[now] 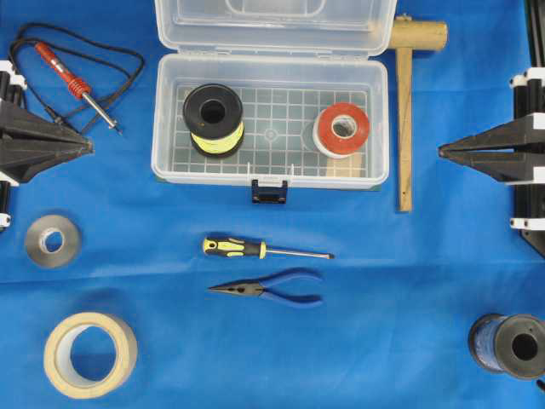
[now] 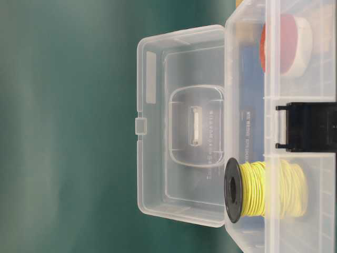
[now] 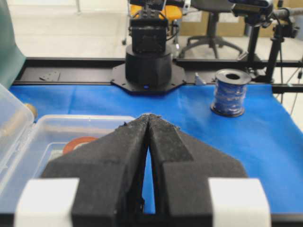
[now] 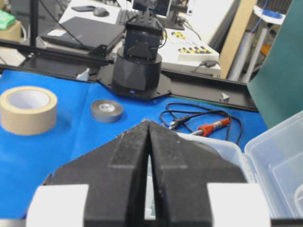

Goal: Close the tool box with the left arm.

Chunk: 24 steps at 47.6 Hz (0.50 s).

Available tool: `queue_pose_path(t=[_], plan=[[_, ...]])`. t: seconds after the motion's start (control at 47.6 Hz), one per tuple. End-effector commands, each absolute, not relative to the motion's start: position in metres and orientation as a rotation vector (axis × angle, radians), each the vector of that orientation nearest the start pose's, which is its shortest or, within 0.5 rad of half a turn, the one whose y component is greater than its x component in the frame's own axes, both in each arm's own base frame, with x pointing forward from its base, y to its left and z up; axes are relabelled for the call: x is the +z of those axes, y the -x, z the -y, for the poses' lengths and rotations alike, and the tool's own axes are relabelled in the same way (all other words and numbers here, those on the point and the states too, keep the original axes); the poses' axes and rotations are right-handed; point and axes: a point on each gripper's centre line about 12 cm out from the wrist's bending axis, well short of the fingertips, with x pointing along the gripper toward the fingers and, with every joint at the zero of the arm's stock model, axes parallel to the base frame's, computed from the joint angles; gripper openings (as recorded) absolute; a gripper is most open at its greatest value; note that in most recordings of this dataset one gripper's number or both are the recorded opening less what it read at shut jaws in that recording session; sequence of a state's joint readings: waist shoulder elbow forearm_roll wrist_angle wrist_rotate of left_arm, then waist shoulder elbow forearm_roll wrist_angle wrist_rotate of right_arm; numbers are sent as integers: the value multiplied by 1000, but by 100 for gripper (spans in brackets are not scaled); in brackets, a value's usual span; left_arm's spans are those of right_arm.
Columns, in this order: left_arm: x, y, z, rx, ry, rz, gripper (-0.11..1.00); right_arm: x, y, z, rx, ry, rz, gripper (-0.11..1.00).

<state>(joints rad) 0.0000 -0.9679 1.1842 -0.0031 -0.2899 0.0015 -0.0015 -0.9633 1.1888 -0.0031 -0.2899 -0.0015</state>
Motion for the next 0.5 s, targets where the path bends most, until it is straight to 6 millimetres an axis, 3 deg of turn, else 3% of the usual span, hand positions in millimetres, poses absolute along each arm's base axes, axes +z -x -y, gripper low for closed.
queue_pose_path(t=[0.0,0.252,0.483], plan=[[298,-200,0,4,51,73,0,306,-201,1,-5,-7,112,0],[315,-208,-13,65,39,27,0,306,-204,4,-19,-7,86,0],[343,-218,-52,233,16,-74,1,299,-208,7,-36,-5,48,0]])
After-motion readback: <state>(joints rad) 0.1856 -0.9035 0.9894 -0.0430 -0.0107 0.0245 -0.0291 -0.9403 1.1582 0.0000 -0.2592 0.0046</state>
